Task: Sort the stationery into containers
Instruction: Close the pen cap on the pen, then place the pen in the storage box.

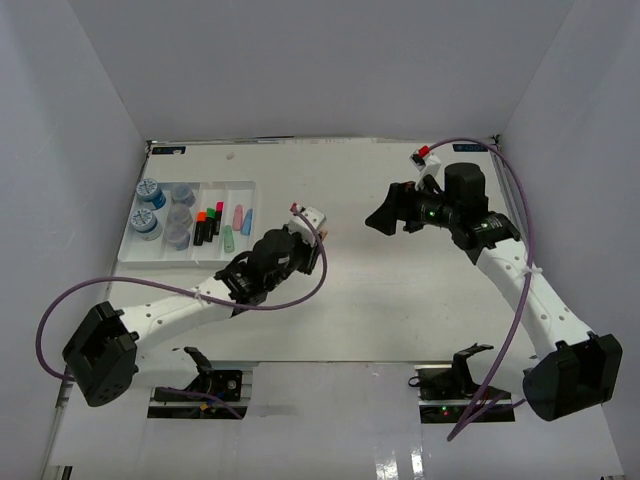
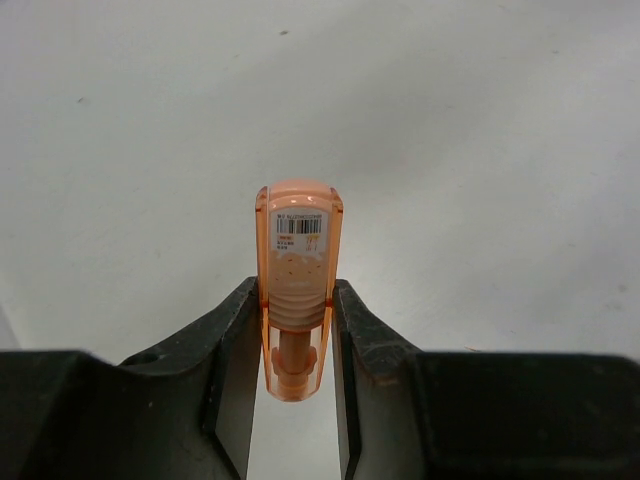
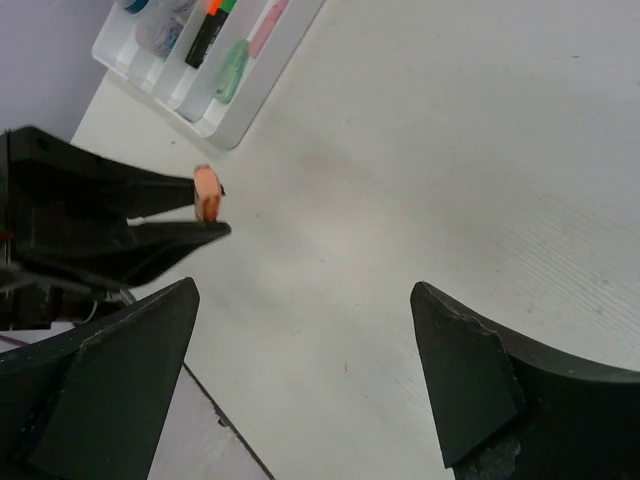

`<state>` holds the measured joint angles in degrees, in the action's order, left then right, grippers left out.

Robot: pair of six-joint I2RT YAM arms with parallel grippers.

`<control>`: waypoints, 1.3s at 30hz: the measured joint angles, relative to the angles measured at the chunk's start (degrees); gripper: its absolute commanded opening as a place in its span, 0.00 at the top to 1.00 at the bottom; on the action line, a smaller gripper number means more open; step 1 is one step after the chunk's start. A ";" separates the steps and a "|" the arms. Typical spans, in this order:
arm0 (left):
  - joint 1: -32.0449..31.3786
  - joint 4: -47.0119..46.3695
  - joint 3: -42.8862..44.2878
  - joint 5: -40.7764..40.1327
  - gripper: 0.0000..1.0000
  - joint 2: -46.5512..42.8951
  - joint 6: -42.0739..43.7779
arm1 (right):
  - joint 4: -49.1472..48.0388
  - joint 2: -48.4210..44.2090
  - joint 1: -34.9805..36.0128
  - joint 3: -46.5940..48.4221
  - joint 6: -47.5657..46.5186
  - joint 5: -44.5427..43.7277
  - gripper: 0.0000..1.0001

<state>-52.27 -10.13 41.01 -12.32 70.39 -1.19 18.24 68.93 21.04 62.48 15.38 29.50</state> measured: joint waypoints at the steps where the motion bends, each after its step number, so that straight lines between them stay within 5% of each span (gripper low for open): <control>1: 1.38 1.22 0.22 -0.68 0.68 0.07 -1.46 | 0.22 -1.03 -0.92 -0.68 -0.44 -0.98 0.09; 6: 14.51 10.49 5.35 -3.39 0.68 2.25 -8.55 | 1.31 -5.42 -2.19 -4.09 -2.01 -4.13 0.10; 14: 33.03 19.93 17.00 0.35 0.53 11.32 -10.71 | 1.81 -10.45 -2.25 -11.96 -2.86 -5.79 0.10; 26: 42.05 25.53 20.76 6.19 0.32 26.80 -10.43 | 2.62 -15.45 -2.27 -15.74 -3.56 -5.79 0.10; 32: 42.10 27.82 20.79 8.92 0.14 18.91 -10.69 | 3.48 -19.23 -2.27 -15.78 -4.24 -7.43 0.10; 35: 42.10 29.44 21.05 9.75 0.03 10.16 -11.13 | 4.42 -22.36 -2.27 -15.76 -5.27 -9.55 0.10; 39: 42.10 31.52 21.92 10.25 0.02 -6.47 -11.45 | 5.60 -27.82 -2.29 -15.37 -6.93 -13.62 0.10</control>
<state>-10.17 21.39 62.94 -2.07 63.92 -12.64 23.83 41.10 18.74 47.11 8.45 15.88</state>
